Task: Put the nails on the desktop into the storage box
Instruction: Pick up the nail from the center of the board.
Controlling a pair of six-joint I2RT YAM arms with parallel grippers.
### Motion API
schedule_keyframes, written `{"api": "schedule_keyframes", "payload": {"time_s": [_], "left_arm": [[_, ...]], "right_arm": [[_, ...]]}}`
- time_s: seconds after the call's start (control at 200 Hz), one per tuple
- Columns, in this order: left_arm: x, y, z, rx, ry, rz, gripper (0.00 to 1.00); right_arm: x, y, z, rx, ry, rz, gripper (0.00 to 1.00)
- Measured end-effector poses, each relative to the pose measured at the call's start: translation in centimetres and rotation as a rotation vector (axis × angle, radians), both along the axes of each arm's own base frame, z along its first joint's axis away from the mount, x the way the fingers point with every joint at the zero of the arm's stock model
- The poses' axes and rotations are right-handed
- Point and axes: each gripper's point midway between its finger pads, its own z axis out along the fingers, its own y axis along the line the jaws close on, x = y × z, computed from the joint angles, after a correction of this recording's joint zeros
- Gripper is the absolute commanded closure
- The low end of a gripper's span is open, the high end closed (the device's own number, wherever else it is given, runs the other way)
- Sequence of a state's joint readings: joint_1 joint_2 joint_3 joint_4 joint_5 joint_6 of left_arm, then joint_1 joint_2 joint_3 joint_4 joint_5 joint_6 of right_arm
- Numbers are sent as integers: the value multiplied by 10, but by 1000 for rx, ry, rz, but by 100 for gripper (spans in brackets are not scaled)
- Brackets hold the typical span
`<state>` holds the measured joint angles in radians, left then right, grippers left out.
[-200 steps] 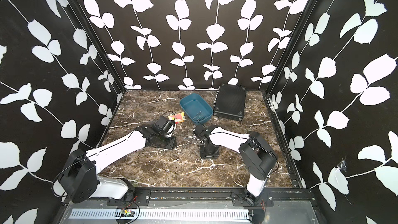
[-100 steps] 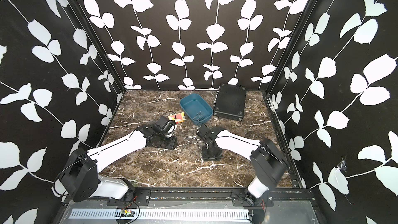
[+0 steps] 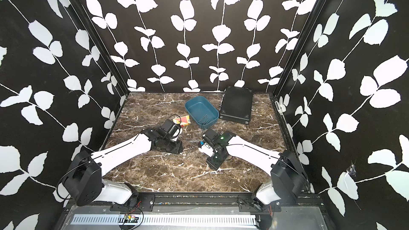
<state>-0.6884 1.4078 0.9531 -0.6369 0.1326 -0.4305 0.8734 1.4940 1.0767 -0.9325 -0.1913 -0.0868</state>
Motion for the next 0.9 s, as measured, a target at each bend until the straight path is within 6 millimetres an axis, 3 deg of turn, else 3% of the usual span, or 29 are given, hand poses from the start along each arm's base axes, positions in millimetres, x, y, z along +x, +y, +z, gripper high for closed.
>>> {"api": "schedule_keyframes", "payload": {"time_s": [0.1, 0.25, 0.37, 0.635, 0.9], "left_arm": [[1, 0, 7, -14, -20, 6, 58], [2, 2, 19, -31, -55, 20, 58], [3, 3, 25, -41, -74, 28, 58], [2, 5, 25, -41, -75, 36, 58], [2, 5, 24, -39, -73, 35, 58]], "right_arm": [[3, 4, 1, -22, -41, 143, 52], [-1, -13, -14, -88, -56, 266, 53], [-11, -24, -25, -109, -50, 304, 53], [-25, -22, -38, -127, -94, 374, 53], [-18, -25, -55, -179, -137, 382, 53]]}}
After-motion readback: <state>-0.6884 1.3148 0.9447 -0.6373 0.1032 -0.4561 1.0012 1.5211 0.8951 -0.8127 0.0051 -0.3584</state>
